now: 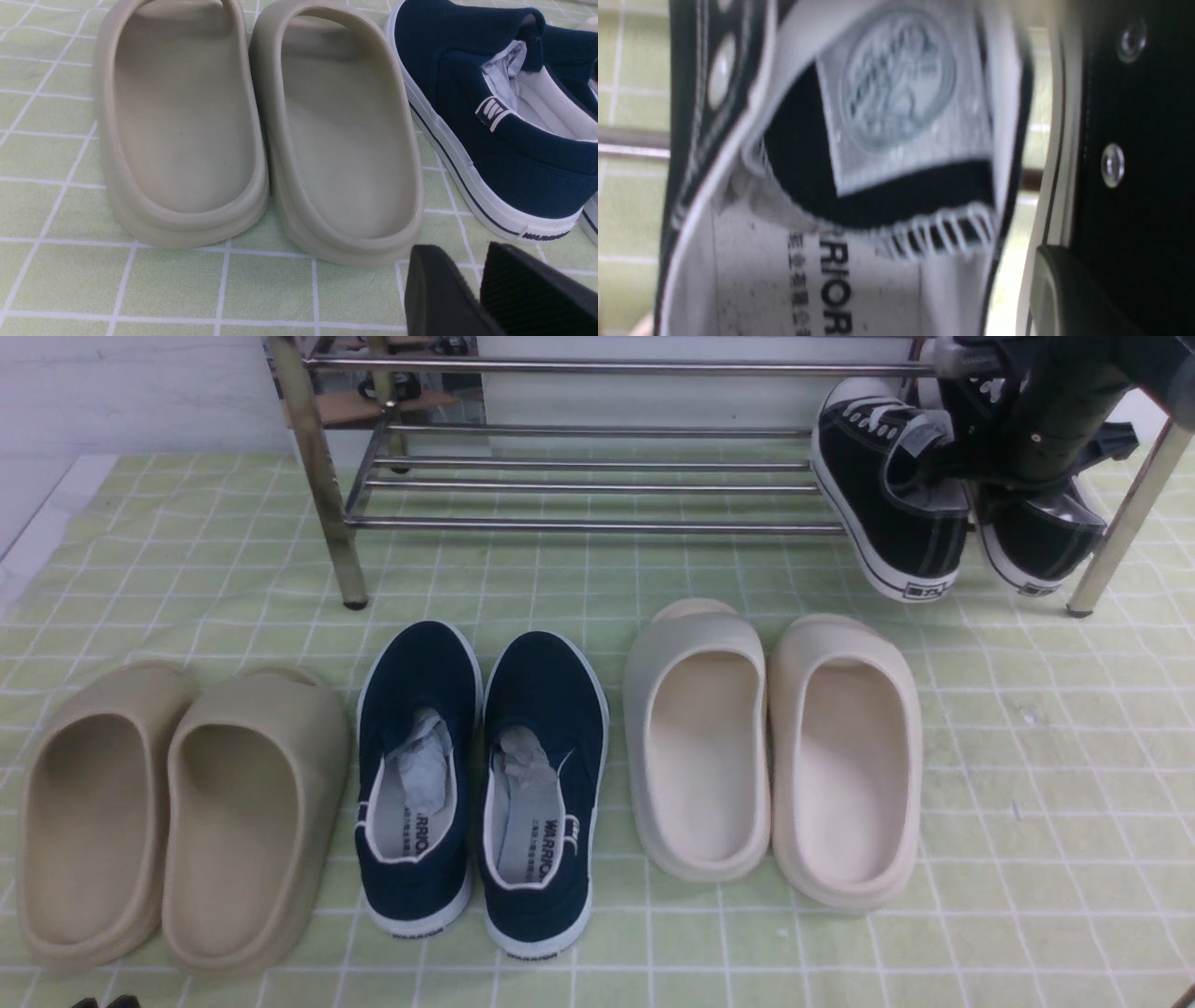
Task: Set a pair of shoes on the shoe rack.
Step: Use the right arm to put a shoe into the shoe rack
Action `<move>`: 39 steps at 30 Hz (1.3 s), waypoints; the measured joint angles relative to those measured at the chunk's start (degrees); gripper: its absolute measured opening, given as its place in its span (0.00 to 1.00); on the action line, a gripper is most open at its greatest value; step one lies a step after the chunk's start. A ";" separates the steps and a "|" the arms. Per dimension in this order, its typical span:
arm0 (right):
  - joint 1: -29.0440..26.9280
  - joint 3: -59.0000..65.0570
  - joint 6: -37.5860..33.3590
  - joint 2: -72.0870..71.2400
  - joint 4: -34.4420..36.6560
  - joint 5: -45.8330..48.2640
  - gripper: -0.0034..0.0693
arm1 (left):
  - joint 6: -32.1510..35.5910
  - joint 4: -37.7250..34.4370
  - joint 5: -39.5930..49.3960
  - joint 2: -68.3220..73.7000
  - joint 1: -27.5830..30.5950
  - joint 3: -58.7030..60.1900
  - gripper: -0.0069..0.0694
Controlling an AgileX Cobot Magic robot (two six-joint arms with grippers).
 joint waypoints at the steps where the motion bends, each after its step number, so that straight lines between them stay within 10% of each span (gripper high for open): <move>1: 0.00 0.00 0.12 0.07 0.42 -0.38 0.18 | 0.05 0.00 0.00 0.00 0.00 0.00 0.32; 15: 0.00 0.95 -0.42 -9.17 1.29 1.47 0.80 | 0.05 0.00 0.00 0.00 0.00 0.00 0.34; 39: -7.80 25.52 -4.48 -16.09 8.62 -9.86 0.62 | 0.05 0.00 0.00 0.00 0.00 0.00 0.36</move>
